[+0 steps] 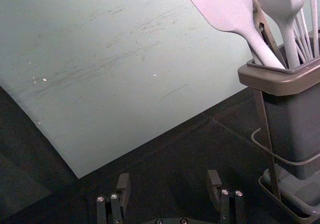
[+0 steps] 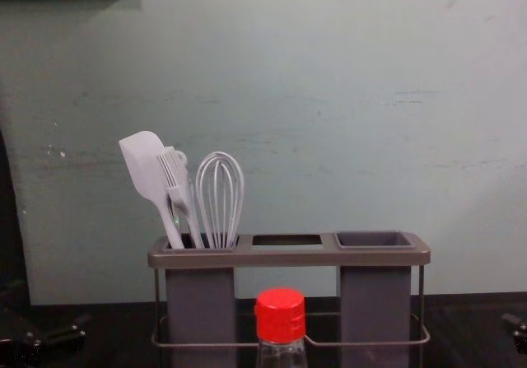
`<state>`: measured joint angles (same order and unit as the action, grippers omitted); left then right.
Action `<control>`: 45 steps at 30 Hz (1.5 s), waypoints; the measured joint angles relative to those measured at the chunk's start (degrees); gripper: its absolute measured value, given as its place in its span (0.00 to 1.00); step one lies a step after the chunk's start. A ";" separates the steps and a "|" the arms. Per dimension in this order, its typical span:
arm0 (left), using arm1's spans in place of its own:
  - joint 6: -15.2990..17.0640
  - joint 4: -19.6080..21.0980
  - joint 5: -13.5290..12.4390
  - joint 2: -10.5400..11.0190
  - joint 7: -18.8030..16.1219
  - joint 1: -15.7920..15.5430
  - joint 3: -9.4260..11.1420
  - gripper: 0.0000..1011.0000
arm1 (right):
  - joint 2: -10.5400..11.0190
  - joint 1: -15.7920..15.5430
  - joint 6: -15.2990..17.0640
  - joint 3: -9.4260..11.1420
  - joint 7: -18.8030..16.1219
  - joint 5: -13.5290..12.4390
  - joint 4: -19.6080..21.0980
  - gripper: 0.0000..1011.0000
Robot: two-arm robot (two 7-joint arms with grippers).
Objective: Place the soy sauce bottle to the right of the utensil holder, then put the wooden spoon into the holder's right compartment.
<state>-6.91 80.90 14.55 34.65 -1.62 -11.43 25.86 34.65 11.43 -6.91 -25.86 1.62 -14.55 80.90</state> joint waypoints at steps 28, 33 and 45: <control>0.00 0.00 0.00 0.00 0.00 0.00 0.00 0.99 | 0.00 0.00 0.00 0.00 0.00 0.00 0.00 0.99; 0.00 0.00 0.00 0.00 0.00 0.00 0.00 0.99 | 0.00 0.00 0.00 0.00 0.00 0.00 0.00 0.99; 0.00 0.00 0.00 0.00 0.00 0.00 0.00 0.99 | 0.00 0.00 0.00 0.00 0.00 0.00 0.00 0.99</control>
<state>-6.91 80.90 14.55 34.65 -1.62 -11.43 25.86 34.64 11.43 -6.91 -25.86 1.62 -14.55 80.90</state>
